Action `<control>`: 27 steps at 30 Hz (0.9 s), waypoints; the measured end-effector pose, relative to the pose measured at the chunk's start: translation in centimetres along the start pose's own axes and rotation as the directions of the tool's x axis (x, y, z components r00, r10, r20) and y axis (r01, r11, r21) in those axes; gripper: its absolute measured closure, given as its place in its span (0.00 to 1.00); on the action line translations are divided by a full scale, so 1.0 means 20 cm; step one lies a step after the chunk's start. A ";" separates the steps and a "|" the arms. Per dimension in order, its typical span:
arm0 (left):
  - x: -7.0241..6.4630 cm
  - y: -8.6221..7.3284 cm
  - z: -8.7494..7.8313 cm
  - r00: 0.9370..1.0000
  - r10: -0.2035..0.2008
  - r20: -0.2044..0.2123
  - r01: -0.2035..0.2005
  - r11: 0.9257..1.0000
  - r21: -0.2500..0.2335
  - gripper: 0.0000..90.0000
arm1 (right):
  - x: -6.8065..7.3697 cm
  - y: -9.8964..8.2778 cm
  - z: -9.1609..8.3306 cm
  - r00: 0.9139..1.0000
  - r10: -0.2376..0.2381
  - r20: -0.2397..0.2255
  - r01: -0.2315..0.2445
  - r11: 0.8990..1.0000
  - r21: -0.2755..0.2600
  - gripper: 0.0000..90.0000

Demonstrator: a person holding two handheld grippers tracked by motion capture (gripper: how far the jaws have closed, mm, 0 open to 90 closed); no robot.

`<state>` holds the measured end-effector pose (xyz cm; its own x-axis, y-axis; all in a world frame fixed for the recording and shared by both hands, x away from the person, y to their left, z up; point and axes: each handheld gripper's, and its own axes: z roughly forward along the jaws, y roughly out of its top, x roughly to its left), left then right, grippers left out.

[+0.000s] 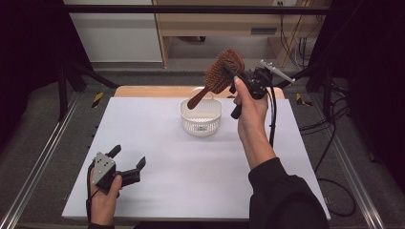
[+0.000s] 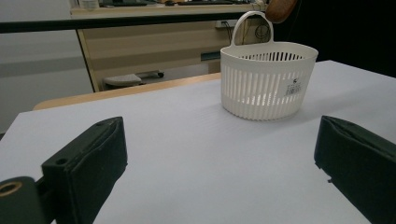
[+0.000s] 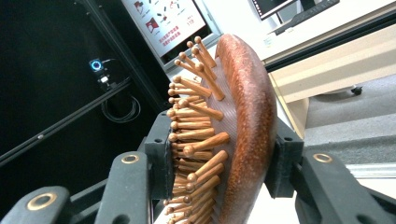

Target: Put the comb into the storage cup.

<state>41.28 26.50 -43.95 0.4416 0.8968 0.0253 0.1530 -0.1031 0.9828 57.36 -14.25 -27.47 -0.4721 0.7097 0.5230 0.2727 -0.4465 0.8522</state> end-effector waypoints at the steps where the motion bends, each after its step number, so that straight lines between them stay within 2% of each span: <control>1: 0.00 0.00 0.00 1.000 -0.001 0.001 0.001 1.000 0.000 0.03 | 0.00 0.00 0.00 1.000 -0.002 0.002 0.002 1.000 -0.002 0.60; 27: 0.00 0.00 0.00 1.000 0.007 0.007 -0.007 1.000 0.000 0.03 | -0.04 0.01 -0.01 0.999 -0.022 0.029 0.023 0.999 -0.027 0.59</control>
<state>41.26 26.42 -43.96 0.4488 0.8931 0.0311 0.1497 -0.1095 0.9826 57.66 -14.97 -27.66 -0.4539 0.7346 0.5043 0.2390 -0.4449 0.8631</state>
